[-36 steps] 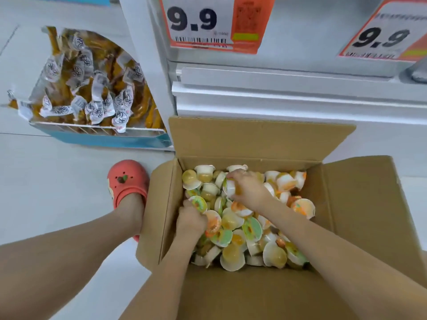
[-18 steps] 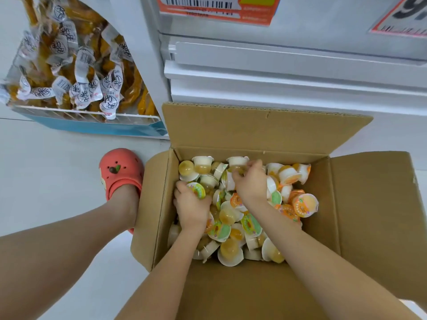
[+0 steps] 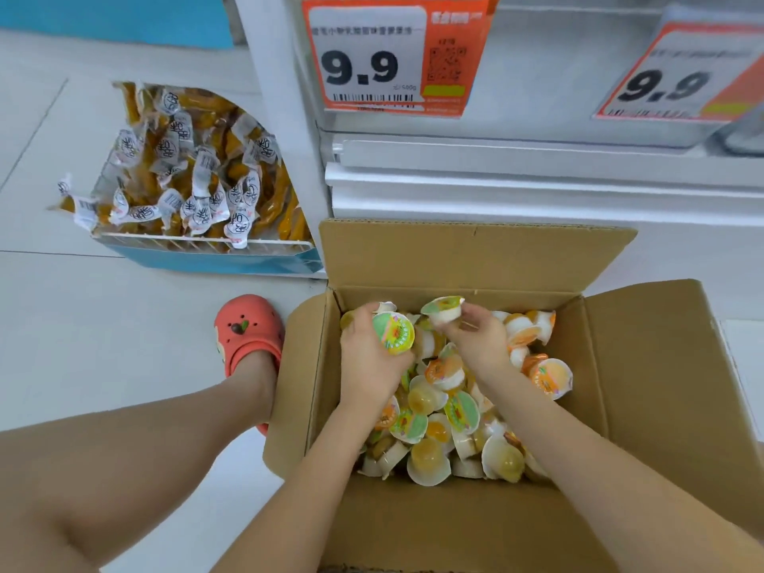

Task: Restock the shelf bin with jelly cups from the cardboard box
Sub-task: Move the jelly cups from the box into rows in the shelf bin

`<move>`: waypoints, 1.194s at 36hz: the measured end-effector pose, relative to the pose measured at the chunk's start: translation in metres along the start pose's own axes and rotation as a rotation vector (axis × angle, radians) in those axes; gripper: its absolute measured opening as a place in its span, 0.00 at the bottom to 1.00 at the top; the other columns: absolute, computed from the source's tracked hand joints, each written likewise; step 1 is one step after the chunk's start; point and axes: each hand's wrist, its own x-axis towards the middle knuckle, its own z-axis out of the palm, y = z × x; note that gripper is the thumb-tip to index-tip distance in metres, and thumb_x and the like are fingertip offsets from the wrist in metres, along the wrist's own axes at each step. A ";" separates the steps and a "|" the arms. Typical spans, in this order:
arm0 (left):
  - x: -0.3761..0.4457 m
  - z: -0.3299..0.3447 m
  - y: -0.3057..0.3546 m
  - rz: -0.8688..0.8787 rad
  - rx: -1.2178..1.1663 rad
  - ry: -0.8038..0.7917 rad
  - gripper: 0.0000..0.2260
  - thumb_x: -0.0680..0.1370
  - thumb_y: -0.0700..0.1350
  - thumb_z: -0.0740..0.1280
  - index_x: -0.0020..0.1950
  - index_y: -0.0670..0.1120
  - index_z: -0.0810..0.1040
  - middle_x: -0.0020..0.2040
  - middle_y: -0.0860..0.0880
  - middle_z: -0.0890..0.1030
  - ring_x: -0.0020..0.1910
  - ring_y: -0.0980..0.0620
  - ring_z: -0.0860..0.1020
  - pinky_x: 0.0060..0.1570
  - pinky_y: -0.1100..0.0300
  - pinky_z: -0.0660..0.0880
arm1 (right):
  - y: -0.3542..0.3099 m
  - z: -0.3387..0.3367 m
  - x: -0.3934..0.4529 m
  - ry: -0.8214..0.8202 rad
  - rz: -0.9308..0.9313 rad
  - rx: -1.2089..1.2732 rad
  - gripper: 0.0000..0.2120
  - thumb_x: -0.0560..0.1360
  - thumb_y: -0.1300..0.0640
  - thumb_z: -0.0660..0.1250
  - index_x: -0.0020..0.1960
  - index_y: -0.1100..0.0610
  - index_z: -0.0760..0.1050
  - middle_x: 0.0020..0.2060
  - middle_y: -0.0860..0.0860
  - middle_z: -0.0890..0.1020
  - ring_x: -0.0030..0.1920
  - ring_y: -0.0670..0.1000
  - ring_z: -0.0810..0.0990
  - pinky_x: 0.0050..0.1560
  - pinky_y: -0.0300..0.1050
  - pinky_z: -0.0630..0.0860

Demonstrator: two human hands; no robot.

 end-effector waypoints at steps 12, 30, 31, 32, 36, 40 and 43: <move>-0.017 -0.071 0.139 0.265 0.047 -0.284 0.28 0.63 0.41 0.78 0.56 0.50 0.66 0.54 0.52 0.77 0.47 0.53 0.77 0.35 0.67 0.72 | -0.132 -0.134 -0.067 -0.411 -0.577 -0.185 0.25 0.67 0.71 0.73 0.57 0.50 0.73 0.56 0.47 0.78 0.57 0.41 0.78 0.61 0.42 0.74; -0.023 -0.129 0.233 0.446 -0.097 -0.449 0.29 0.60 0.39 0.81 0.57 0.50 0.75 0.50 0.55 0.81 0.49 0.61 0.80 0.48 0.68 0.76 | -0.206 -0.176 -0.114 -0.338 -0.805 0.000 0.23 0.67 0.65 0.75 0.58 0.52 0.76 0.52 0.44 0.79 0.55 0.52 0.76 0.53 0.42 0.79; -0.022 -0.127 0.233 0.458 -0.101 -0.450 0.29 0.59 0.39 0.81 0.55 0.53 0.77 0.50 0.55 0.82 0.50 0.61 0.80 0.50 0.65 0.76 | -0.208 -0.176 -0.115 -0.346 -0.816 0.011 0.22 0.66 0.63 0.76 0.58 0.52 0.76 0.52 0.45 0.79 0.55 0.52 0.77 0.53 0.41 0.79; -0.022 -0.126 0.233 0.464 -0.121 -0.456 0.28 0.58 0.39 0.81 0.54 0.55 0.77 0.49 0.56 0.82 0.50 0.61 0.80 0.51 0.65 0.76 | -0.209 -0.176 -0.115 -0.356 -0.828 0.014 0.22 0.65 0.60 0.76 0.57 0.52 0.76 0.52 0.46 0.79 0.55 0.52 0.77 0.52 0.41 0.79; -0.025 -0.119 0.231 0.430 -0.290 -0.499 0.31 0.55 0.48 0.80 0.57 0.49 0.80 0.50 0.52 0.84 0.52 0.56 0.81 0.54 0.62 0.76 | -0.214 -0.173 -0.115 -0.392 -0.844 0.010 0.21 0.65 0.59 0.75 0.56 0.49 0.78 0.52 0.44 0.79 0.54 0.53 0.77 0.51 0.44 0.80; -0.032 -0.115 0.228 0.353 -0.526 -0.537 0.25 0.59 0.47 0.77 0.56 0.52 0.81 0.52 0.49 0.84 0.53 0.52 0.81 0.54 0.55 0.78 | -0.219 -0.176 -0.118 -0.471 -0.831 0.069 0.21 0.67 0.62 0.75 0.59 0.53 0.77 0.53 0.46 0.80 0.55 0.55 0.77 0.51 0.46 0.81; -0.039 -0.112 0.227 0.209 -0.740 -0.655 0.24 0.63 0.39 0.77 0.59 0.45 0.79 0.56 0.41 0.81 0.54 0.44 0.81 0.49 0.50 0.80 | -0.219 -0.176 -0.121 -0.516 -0.816 0.063 0.23 0.67 0.62 0.73 0.61 0.56 0.76 0.54 0.47 0.81 0.56 0.54 0.78 0.52 0.50 0.80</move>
